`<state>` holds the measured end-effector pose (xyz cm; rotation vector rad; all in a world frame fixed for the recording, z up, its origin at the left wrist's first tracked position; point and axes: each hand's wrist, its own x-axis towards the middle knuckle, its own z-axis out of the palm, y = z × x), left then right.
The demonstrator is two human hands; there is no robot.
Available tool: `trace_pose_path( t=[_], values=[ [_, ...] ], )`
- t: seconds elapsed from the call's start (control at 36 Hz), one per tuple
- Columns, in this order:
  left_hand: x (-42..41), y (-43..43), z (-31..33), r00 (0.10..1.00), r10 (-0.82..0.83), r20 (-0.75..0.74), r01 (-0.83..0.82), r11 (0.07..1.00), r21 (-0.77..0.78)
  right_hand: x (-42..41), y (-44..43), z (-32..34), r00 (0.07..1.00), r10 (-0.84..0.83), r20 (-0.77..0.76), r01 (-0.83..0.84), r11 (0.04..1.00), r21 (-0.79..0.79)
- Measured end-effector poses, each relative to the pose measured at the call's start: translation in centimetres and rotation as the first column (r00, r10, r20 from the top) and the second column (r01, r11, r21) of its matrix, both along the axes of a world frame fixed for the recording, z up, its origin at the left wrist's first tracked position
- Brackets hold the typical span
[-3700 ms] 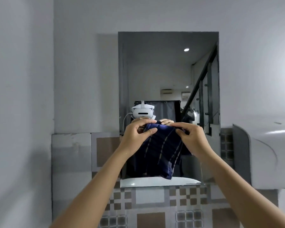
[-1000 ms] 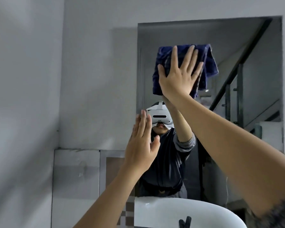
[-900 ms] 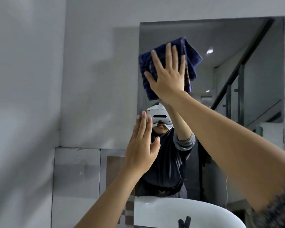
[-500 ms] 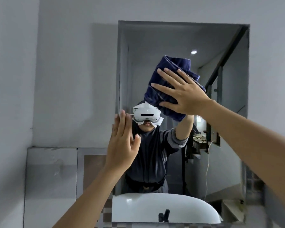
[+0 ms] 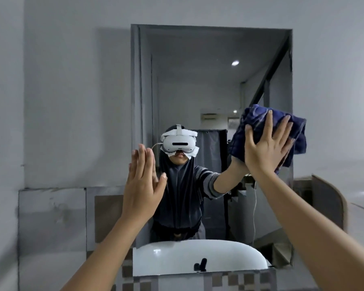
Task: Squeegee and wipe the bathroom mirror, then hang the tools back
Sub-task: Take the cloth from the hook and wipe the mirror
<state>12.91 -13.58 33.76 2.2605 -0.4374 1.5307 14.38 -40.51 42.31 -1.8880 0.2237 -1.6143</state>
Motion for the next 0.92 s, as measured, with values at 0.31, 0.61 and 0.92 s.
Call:
trace_pose_path(
  t=[0.31,0.61,0.92],
  values=[
    [-0.6,0.6,-3.5,0.999,0.012,-0.048,-0.011,0.999,0.037,-0.2,9.3,-0.7,0.999,0.05,0.022,-0.052,0.993,0.102],
    [-0.7,0.7,-4.8,1.0,0.014,-0.021,-0.013,0.999,0.04,-0.6,16.5,2.6,0.997,0.071,0.043,-0.025,0.755,-0.656],
    [-0.8,-0.3,-7.4,1.0,-0.009,-0.016,0.008,0.999,-0.049,-0.2,9.0,1.2,0.996,-0.013,0.093,0.092,-0.008,-0.996]
  ],
)
